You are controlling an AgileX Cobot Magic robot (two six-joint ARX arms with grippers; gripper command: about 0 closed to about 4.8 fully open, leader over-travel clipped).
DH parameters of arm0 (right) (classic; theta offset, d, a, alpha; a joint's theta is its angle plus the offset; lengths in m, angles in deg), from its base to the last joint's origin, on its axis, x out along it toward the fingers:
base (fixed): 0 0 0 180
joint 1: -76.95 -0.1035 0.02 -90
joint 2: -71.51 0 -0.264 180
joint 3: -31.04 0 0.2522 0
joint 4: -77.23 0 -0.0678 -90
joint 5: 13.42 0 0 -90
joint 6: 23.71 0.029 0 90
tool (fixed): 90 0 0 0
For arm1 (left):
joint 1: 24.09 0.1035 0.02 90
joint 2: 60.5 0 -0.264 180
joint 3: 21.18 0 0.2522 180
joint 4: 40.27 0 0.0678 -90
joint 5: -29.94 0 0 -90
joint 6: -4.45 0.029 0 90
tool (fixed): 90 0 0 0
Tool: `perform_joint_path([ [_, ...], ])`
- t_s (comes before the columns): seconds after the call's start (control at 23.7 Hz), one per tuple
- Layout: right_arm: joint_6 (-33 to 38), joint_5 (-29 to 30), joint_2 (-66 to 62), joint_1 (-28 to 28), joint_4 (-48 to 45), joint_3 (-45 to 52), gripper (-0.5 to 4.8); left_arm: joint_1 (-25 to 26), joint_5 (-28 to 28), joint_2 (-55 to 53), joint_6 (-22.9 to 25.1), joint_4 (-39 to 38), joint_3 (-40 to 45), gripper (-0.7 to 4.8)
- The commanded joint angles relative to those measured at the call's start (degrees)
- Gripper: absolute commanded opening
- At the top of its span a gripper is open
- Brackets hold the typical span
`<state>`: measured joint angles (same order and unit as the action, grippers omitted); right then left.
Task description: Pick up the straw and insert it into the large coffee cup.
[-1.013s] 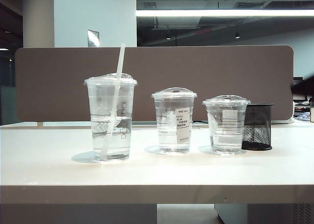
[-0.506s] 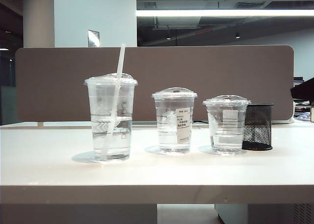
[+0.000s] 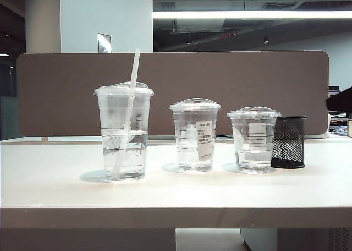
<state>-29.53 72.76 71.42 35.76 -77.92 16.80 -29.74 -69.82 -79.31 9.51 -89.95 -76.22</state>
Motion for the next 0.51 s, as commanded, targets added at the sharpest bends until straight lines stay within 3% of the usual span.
perform_joint_path([
  [0.04, 0.07, 0.33, 0.02, 0.02, -0.61, 0.28, -0.05, 0.2, 4.13, 2.23, 0.48, 18.53, 11.19, -0.03],
  [0.21, 0.07, 0.33, 0.02, 0.02, -0.61, 0.28, -0.05, 0.22, 4.81, 5.18, -0.26, 31.8, 22.8, -0.03],
  [0.51, 0.07, 0.33, 0.02, 0.02, -0.59, 0.28, -0.05, 0.22, 7.26, 13.05, -3.87, 32.98, 33.77, -0.03],
])
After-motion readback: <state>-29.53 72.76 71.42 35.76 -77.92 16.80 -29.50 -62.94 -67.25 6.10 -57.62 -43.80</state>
